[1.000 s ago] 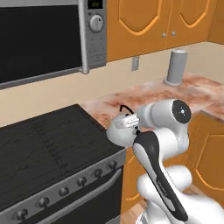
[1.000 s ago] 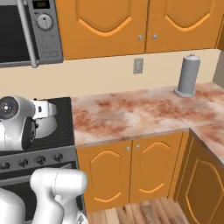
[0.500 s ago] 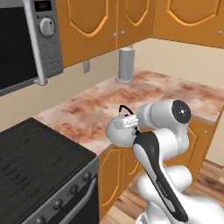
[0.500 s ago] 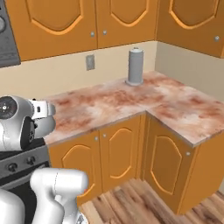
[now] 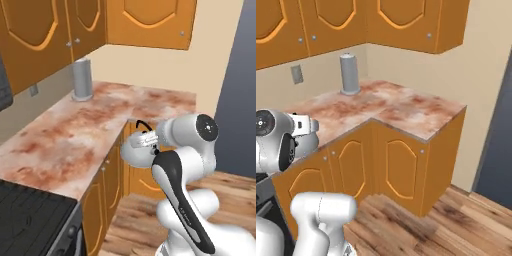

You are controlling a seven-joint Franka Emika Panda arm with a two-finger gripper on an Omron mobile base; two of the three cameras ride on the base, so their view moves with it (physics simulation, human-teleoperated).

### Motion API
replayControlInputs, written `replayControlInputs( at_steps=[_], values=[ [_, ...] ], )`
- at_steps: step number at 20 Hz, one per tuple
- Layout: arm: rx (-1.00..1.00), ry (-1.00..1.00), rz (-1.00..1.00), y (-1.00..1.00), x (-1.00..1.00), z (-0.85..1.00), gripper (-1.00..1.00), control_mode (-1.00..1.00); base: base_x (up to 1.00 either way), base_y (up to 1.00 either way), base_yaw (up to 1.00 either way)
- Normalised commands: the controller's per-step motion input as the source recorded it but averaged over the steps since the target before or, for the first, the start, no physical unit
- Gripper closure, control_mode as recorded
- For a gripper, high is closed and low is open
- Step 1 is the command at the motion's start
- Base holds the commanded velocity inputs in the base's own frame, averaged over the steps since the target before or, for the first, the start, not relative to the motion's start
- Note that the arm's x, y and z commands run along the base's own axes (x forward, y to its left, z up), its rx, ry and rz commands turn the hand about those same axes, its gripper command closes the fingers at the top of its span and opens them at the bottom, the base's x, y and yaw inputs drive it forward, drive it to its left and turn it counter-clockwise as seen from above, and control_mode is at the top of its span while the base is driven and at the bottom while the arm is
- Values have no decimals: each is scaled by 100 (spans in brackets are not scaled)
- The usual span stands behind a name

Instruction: The kettle is done boiling. Turn off the stove, then wait for 300 timesteps before moving the kettle to the dining table.

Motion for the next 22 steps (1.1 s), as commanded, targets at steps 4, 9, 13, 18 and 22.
replayControlInputs(
  at_steps=[4, 9, 13, 18, 22],
  values=[
    [0, 0, 0, 0, 0, 0, 100, 100, -17, 1, -58],
    [0, 0, 0, 0, 0, 0, 100, 100, -16, 0, -57],
    [0, 0, 0, 0, 0, 0, 100, 100, -17, 1, -56],
    [0, 0, 0, 0, 0, 0, 100, 100, -16, 0, -55],
    [0, 0, 0, 0, 0, 0, 100, 100, -9, 6, -50]
  ],
)
